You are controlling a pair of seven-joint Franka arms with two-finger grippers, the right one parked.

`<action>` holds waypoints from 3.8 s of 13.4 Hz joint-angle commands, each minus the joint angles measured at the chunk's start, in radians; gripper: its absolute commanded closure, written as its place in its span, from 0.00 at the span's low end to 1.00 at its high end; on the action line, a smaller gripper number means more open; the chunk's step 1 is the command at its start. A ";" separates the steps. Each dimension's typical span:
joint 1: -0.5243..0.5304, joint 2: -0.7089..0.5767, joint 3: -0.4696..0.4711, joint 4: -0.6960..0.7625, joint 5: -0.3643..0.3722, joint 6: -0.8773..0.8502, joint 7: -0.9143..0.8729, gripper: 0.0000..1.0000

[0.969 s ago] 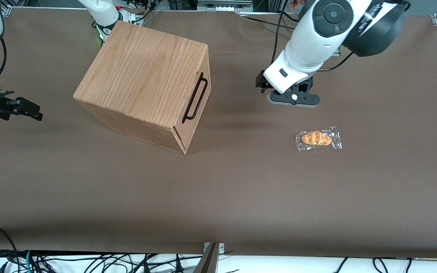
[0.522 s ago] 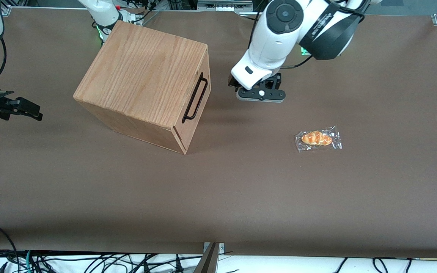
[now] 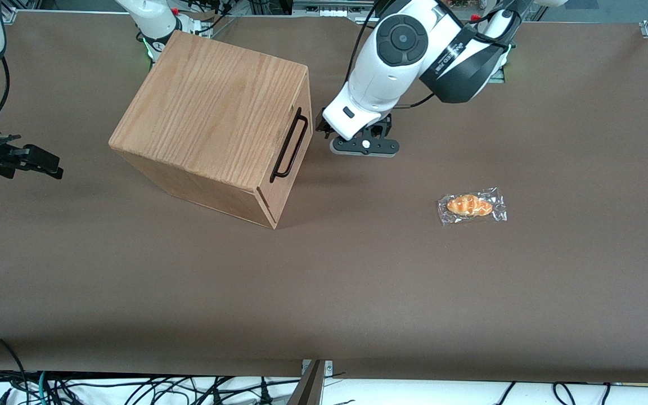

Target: Open top drawer with left arm

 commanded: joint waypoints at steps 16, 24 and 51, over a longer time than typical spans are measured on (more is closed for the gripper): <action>-0.103 0.149 0.010 0.068 -0.009 0.116 -0.037 0.00; -0.114 0.160 0.010 0.066 -0.006 0.130 -0.030 0.00; -0.089 0.145 0.015 0.036 0.036 0.104 0.040 0.00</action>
